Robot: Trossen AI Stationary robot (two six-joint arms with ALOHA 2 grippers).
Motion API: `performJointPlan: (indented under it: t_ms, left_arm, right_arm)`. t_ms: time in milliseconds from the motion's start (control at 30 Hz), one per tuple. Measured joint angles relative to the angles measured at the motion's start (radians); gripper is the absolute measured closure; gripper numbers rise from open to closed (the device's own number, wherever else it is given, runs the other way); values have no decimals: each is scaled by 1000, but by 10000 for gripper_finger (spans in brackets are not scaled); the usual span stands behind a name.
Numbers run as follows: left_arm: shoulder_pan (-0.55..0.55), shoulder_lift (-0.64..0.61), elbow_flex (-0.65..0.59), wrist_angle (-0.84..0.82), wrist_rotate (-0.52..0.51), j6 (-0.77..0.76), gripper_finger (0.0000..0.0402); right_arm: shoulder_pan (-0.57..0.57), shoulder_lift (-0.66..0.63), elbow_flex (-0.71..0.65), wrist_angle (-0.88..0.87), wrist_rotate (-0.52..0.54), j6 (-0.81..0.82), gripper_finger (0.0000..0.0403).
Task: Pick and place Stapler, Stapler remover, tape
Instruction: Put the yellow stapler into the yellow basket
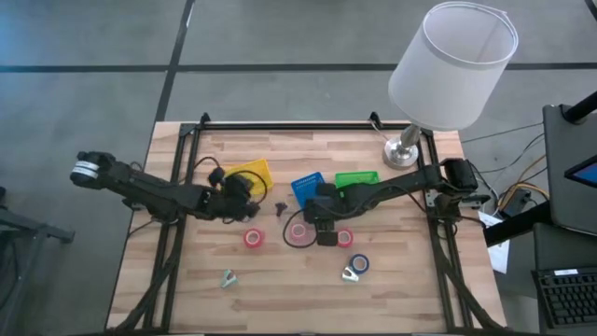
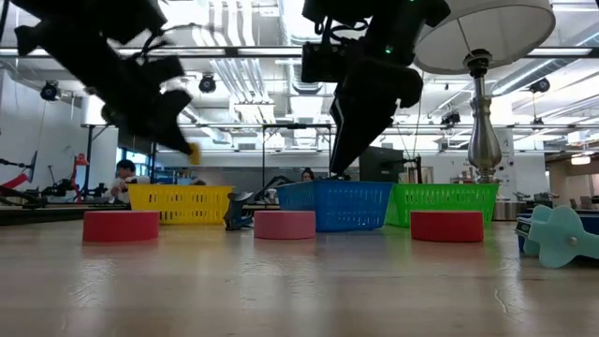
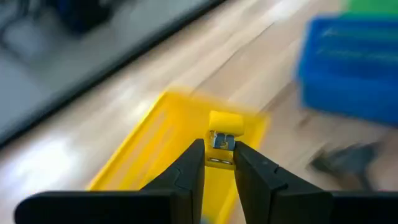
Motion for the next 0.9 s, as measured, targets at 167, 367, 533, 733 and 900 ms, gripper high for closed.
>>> performJointPlan:
  t_ms: [167, 367, 533, 733, 900]
  left_arm:
    - [38, 28, -21, -57, 4, -57, 318]
    - [86, 86, -38, 54, 56, 71, 317]
    - [144, 126, -40, 71, 89, 100, 317]
    - [207, 130, -38, 76, 143, 144, 316]
    - [248, 131, -38, 108, 204, 188, 311]
  right_arm:
    - [2, 0, 0, 53, -4, -33, 268]
    - [2, 1, 0, 150, -4, -53, 276]
    - [2, 2, 0, 223, -5, -99, 277]
    - [3, 2, -4, 223, -79, -141, 273]
    - [3, 2, -4, 238, -111, -149, 277]
